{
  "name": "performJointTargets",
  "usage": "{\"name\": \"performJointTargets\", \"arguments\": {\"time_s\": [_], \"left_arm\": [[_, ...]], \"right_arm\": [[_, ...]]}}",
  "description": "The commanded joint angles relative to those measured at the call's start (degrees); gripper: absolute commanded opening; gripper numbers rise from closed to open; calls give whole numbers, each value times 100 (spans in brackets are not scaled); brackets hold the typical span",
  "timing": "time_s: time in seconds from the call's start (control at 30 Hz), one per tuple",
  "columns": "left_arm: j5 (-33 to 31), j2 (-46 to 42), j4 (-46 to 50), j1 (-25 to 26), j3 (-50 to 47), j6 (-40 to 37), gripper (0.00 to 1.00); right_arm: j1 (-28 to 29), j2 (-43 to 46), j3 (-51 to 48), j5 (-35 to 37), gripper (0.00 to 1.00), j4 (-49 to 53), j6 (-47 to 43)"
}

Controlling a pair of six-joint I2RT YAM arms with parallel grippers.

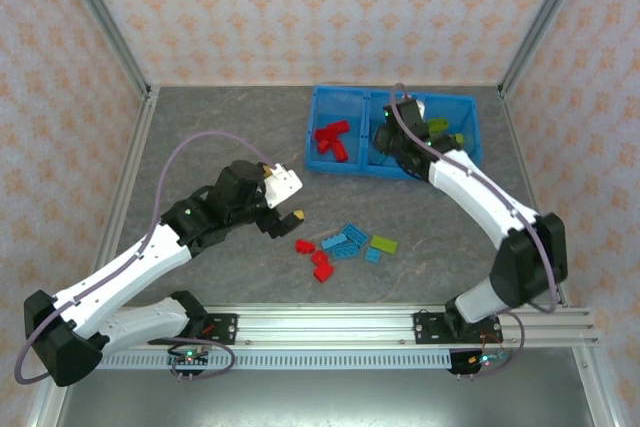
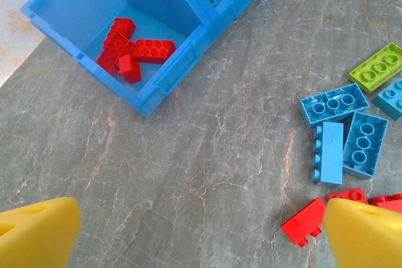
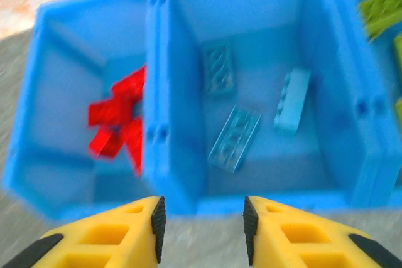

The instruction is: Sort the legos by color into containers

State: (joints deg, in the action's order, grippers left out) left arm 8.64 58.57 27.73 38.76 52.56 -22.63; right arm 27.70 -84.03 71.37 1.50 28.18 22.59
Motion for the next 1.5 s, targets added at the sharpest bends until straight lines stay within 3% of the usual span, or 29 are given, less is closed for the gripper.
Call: {"name": "performJointTargets", "arguments": {"time_s": [0.0,0.17,0.3,0.47,0.57,0.8,1.1,1.47], "left_arm": [[162,-12,271,43,185,-219,100],[142,78,384,41,158,-390,100],[102,125,481,37,206,-409,100],[50,50,421,44,148,-416,100],[30,89,449,48,166,-409,100],[0,111,494,72,195,-403,100],[-243,161,593,166,217,-457,100],[-362,146,618,254,203,-503,100]], "right_arm": [[617,357,-412,-475,45,940,260],[1540,533,-729,-890,52,1699,402],[1928,506,-1043,-900,56,1773,840],[1949,336,-1343,-473,59,1786,95],[1949,85,-1402,-683,59,1714,-422],[1949,-521,-1446,-472,61,1092,-852],[1941,-1149,-1448,-695,62,395,-748],[1940,-1333,-1548,-492,54,646,-463]]}}
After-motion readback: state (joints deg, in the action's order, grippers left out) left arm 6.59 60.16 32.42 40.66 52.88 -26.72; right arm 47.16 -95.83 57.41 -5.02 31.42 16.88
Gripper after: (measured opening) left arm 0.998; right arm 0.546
